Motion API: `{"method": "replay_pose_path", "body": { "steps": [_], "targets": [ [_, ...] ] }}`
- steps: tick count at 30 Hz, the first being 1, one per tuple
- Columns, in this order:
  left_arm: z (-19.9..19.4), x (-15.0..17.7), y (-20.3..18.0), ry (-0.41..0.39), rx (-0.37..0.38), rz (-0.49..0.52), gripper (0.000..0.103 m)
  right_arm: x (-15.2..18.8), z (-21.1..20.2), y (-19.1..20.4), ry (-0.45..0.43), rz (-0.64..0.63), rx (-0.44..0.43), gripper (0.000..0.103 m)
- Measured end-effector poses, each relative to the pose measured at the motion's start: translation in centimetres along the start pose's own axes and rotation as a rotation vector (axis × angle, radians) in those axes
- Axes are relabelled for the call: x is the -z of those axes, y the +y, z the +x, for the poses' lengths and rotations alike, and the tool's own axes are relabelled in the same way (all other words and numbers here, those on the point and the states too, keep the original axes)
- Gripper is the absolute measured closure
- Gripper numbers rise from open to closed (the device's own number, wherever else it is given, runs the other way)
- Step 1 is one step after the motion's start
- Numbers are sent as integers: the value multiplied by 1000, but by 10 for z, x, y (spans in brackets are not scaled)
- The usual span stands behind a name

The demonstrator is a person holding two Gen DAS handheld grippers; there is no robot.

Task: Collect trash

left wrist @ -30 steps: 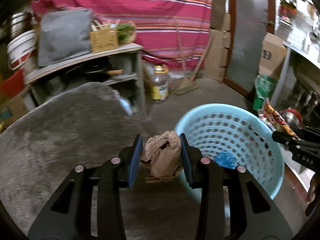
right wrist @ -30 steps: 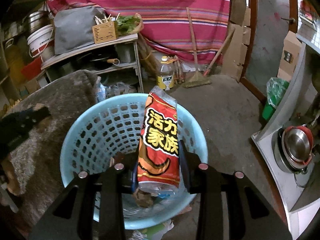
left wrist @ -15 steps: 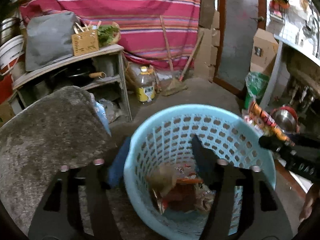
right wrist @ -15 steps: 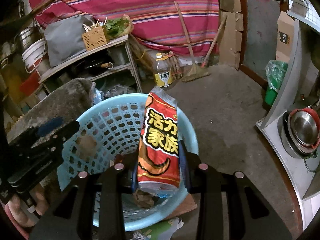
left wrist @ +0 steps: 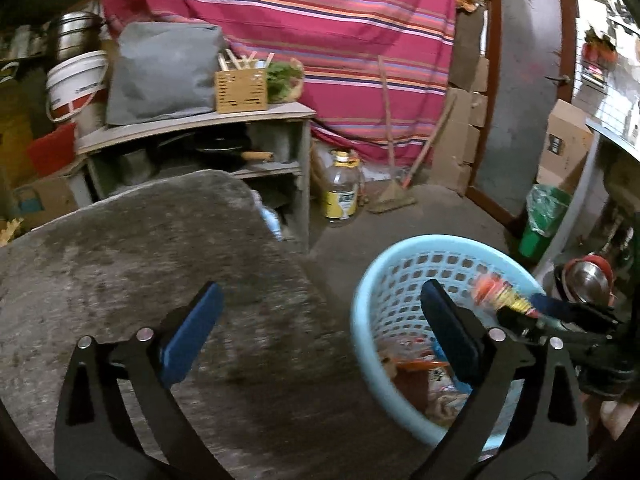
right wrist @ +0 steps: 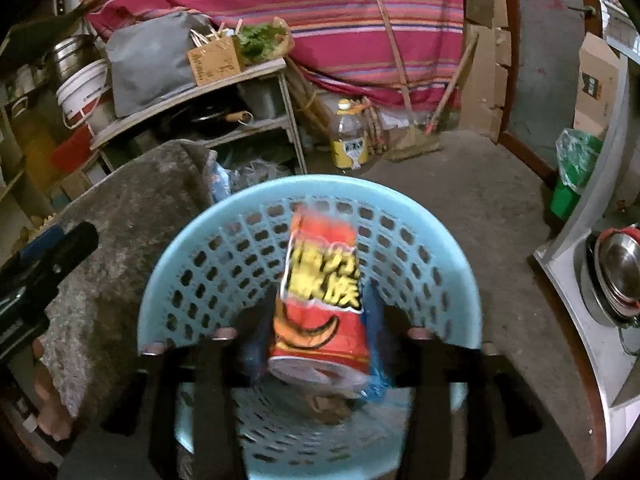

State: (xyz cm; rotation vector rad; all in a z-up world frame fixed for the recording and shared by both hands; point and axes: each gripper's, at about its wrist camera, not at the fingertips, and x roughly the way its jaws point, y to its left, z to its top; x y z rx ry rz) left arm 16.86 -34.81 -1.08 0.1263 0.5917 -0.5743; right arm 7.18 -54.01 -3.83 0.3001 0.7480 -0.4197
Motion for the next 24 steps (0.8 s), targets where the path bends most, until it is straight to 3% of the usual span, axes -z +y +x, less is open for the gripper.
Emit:
{"method": "replay_pose_path", "body": {
  "steps": [3,9,19,24],
  "targets": [
    [-10,3,13,-5,-26,-15,6,4,10,8,17,-32,71,10],
    [-30,9,44,-9,-94,-58,6,2,10,10,-6,-25,95,6],
    [-78,24,96,-58,-175,-172,6,-1,-19,31,-94,-32,11,5],
    [-115,36,104,-122,-221,-119,5,15,-62,63,-164,-74,-51,5]
  ]
}}
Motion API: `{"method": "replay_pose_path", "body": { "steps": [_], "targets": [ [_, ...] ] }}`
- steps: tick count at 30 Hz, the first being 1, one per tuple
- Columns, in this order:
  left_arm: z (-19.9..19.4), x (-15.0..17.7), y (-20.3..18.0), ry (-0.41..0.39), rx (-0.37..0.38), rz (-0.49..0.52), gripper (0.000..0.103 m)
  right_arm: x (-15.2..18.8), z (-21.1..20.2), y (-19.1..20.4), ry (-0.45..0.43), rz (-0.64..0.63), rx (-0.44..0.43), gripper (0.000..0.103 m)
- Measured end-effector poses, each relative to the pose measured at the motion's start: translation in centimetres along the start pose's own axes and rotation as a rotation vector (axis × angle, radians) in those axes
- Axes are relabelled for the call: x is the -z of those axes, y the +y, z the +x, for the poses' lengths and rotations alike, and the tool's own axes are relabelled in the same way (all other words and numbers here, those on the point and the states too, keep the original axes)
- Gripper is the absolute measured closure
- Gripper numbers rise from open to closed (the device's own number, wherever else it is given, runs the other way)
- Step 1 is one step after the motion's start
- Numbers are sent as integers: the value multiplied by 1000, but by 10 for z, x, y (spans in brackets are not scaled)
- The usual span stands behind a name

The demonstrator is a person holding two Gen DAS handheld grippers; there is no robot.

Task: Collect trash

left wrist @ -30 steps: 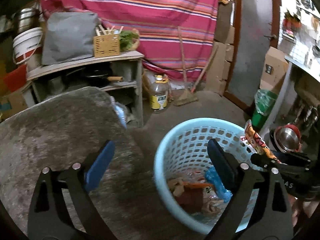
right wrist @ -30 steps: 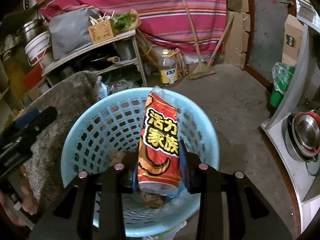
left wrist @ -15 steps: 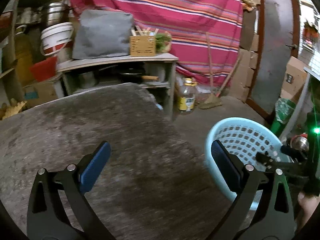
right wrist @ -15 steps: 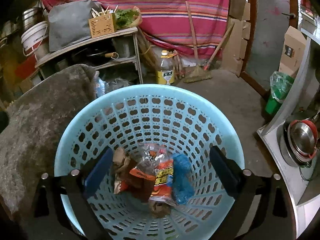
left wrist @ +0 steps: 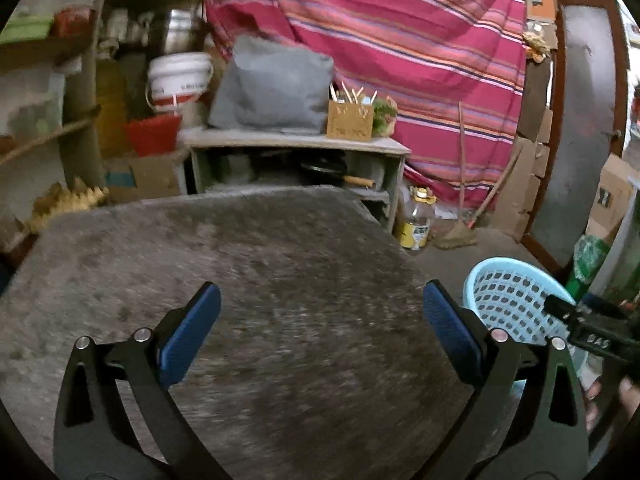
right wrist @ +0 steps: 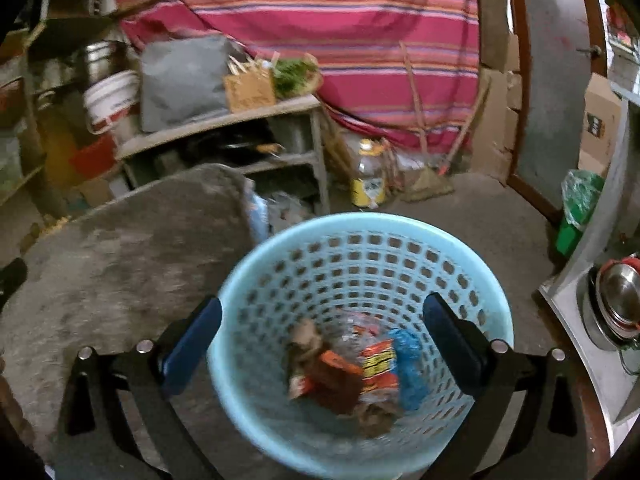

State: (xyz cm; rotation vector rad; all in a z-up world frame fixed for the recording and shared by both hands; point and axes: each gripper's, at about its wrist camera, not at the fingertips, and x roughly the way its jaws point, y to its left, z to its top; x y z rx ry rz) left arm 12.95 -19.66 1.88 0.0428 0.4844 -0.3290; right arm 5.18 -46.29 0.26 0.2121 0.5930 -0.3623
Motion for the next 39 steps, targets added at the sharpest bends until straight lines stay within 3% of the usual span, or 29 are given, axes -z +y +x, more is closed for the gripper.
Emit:
{"method": "replay_pose_path", "body": {
  "steps": [3,7,18,22,27,34,39],
  "targets": [
    [-21,5,6,-8,-25,38,5,8,-26,25,-43,-65,-2,5],
    [-54,17,24,-10,0,23,5,28,-57,49,-77,-101,-30,5],
    [-116,65,67,-31,-122,6,5,77,-102,100,-112,-127,-126,5],
    [-124,80,78,-29,-161,-12,5,90,-108,113,-131,-128,-146,5],
    [-128,95,88,-15,-138,-56,5,100,-119,135,-187,-210,-106,5],
    [-135,102,97,-67,-198,-47,5,103,-122,153,-208,-244,-107,5],
    [-132,104,102,-61,-215,-47,5,103,-121,156,-213,-241,-121,5]
  ]
}}
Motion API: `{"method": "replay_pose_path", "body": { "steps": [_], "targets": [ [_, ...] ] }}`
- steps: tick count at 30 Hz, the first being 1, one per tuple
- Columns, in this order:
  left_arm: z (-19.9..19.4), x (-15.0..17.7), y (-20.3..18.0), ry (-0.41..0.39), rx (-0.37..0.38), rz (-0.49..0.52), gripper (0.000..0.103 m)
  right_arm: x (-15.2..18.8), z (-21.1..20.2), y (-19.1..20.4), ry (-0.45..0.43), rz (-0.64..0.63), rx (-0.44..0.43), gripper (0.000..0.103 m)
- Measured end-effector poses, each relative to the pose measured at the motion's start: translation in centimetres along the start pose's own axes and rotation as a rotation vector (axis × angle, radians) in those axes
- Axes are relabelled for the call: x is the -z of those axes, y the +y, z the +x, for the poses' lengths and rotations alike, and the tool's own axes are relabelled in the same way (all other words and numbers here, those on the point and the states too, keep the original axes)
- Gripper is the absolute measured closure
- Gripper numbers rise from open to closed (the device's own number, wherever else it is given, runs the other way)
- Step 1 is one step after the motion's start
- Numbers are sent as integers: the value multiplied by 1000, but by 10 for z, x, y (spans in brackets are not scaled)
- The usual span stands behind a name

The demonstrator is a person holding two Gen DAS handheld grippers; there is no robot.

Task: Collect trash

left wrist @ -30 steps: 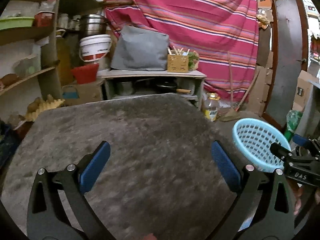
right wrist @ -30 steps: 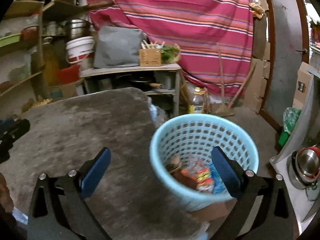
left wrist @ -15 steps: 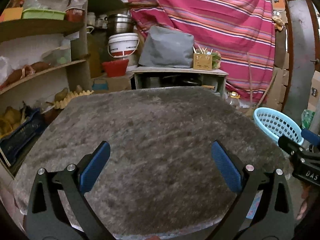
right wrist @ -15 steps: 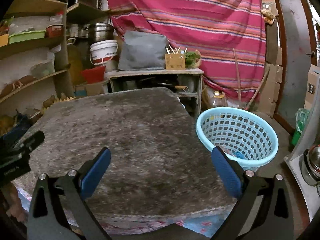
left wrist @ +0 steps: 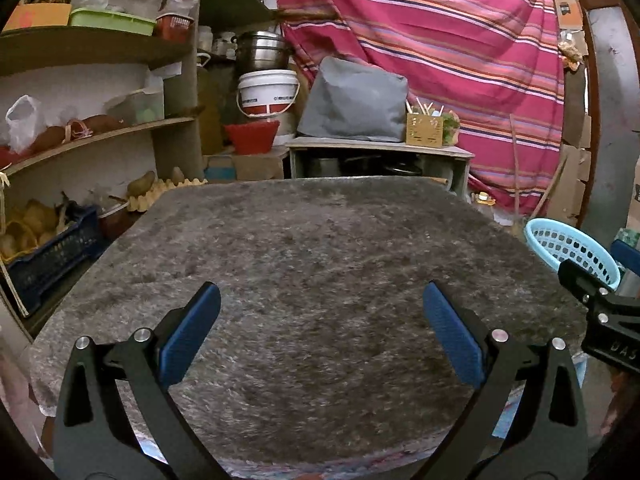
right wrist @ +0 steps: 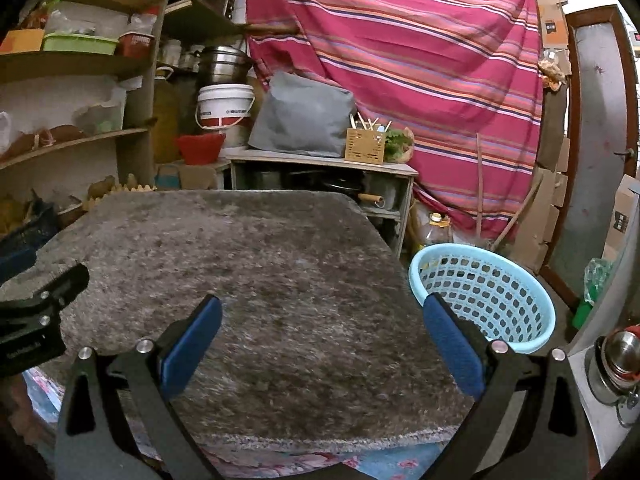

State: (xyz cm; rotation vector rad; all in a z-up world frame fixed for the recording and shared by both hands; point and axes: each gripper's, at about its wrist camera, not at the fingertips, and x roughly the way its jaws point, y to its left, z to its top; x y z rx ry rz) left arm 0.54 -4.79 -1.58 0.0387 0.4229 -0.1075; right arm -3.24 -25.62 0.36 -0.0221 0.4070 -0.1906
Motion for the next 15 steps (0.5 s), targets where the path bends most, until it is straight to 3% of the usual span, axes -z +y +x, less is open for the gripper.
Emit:
{"method": "replay_pose_path", "body": {
  "steps": [15],
  "targets": [
    [-9,0,-2,-37,-6,16,5,2,2,7,-4,-4,3,5]
  ]
}}
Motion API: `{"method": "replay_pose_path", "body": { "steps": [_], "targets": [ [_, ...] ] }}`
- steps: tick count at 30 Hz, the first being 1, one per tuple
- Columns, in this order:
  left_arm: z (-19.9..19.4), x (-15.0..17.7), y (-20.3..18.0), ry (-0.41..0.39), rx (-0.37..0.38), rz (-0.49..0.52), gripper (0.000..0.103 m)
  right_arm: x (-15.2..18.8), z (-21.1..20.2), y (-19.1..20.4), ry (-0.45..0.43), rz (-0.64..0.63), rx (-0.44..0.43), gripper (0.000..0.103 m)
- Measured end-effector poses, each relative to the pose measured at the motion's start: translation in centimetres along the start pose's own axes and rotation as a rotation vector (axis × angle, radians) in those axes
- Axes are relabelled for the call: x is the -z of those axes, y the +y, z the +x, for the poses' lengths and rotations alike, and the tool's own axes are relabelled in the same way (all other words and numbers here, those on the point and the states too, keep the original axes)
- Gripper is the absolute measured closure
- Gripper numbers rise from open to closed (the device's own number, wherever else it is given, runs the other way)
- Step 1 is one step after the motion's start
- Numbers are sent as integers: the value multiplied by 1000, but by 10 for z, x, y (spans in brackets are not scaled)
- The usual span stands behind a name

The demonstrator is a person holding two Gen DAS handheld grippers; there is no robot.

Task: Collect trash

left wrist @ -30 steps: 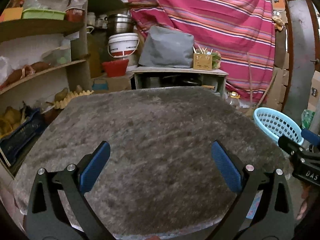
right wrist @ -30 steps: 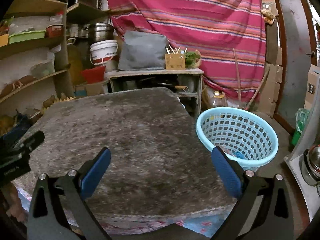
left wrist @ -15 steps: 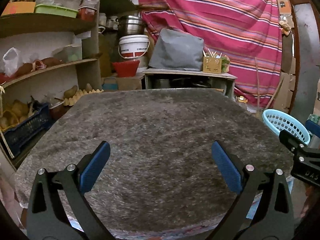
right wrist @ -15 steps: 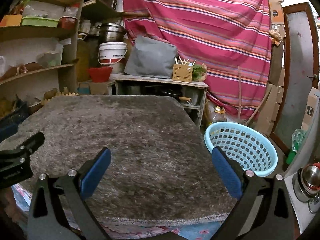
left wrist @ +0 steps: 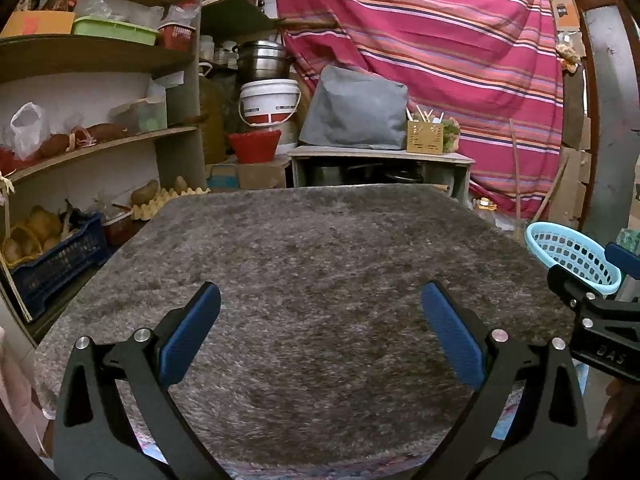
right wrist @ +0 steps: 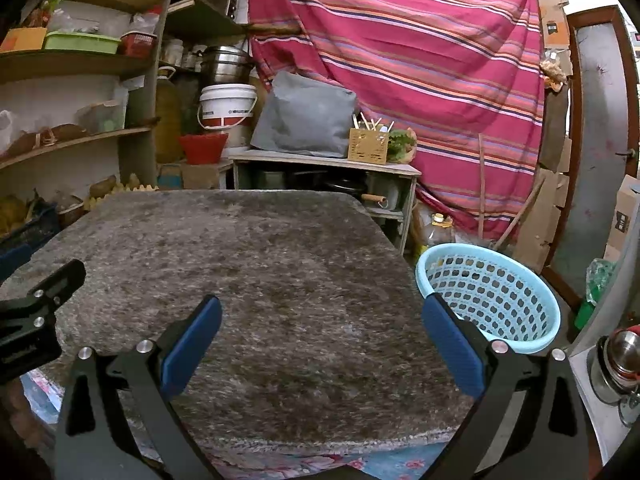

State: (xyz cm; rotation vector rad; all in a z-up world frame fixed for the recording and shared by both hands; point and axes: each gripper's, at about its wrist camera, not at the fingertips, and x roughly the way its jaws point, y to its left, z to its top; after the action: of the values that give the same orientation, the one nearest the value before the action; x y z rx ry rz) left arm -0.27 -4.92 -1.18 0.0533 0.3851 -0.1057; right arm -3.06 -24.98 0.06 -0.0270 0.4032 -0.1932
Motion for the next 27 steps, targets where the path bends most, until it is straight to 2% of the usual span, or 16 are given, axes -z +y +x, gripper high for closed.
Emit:
{"method": "replay_pose_path", "body": {
  "steps": [7,27],
  "targets": [
    [-5,-1,-2,-23,-22,6,5,0,-1,1,-3,1,0,5],
    [-5,-3,-1,-21,-23,5,5,0,-1,2,-1,4,-4,5]
  ]
}}
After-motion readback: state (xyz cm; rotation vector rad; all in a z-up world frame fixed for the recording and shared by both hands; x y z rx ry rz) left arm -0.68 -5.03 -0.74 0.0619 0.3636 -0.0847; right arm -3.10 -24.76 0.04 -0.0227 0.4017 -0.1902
